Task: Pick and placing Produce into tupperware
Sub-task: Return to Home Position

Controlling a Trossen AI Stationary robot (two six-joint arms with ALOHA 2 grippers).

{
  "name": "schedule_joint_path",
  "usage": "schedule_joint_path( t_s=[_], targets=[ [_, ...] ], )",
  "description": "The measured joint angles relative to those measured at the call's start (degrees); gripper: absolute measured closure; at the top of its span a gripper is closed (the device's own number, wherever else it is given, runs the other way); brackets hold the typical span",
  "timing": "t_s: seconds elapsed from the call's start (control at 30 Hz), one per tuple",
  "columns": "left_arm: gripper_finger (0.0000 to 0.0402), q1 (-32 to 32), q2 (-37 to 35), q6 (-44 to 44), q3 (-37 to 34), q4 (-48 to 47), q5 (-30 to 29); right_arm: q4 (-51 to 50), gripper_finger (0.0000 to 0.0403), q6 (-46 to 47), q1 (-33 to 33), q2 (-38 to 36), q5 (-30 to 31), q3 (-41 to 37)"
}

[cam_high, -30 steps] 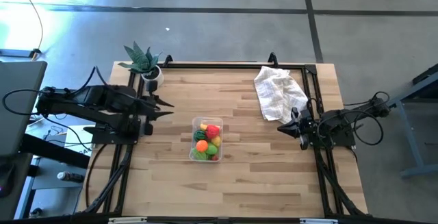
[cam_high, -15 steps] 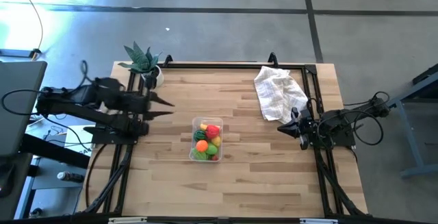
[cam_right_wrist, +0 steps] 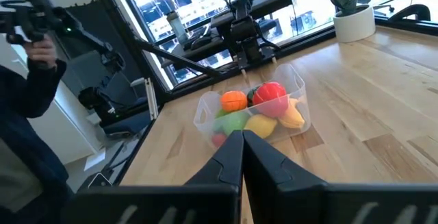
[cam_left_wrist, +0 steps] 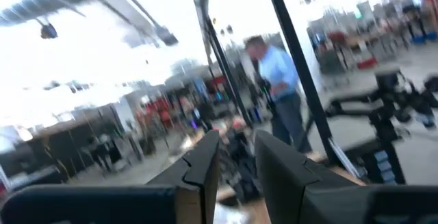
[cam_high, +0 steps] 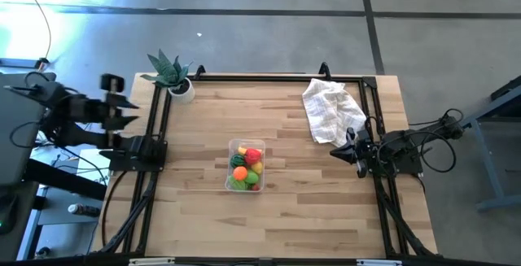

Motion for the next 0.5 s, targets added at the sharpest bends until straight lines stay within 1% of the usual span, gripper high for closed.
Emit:
schedule_joint_path(
  t_s=[0.23,0.3,0.37,0.43,0.5],
  targets=[
    [0.0316,0.0,-12.17,-1.42,-4.46,-0.19,-0.82,0.0,0.0403,0.0,-0.01,0.0,0.0,0.0],
    [0.0316,0.0,-12.19,-1.58,-5.5,0.14,-1.58,0.0,0.0403,0.0,-0.02,0.0,0.0,0.0],
    [0.0316,0.0,-12.05,-1.57,-5.85,-2.95,-0.85,0.0,0.0403,0.0,0.0,0.02,0.0,0.0],
    [0.0316,0.0,-11.72,-1.63,-7.31,-0.37,0.28,0.02,0.0403,0.0,-0.01,-0.08,0.0,0.0],
    [0.0316,0.0,-12.27,-2.47,-10.41,-0.44,1.11,0.02,0.0403,0.0,-0.02,0.02,0.04,0.0]
  ],
)
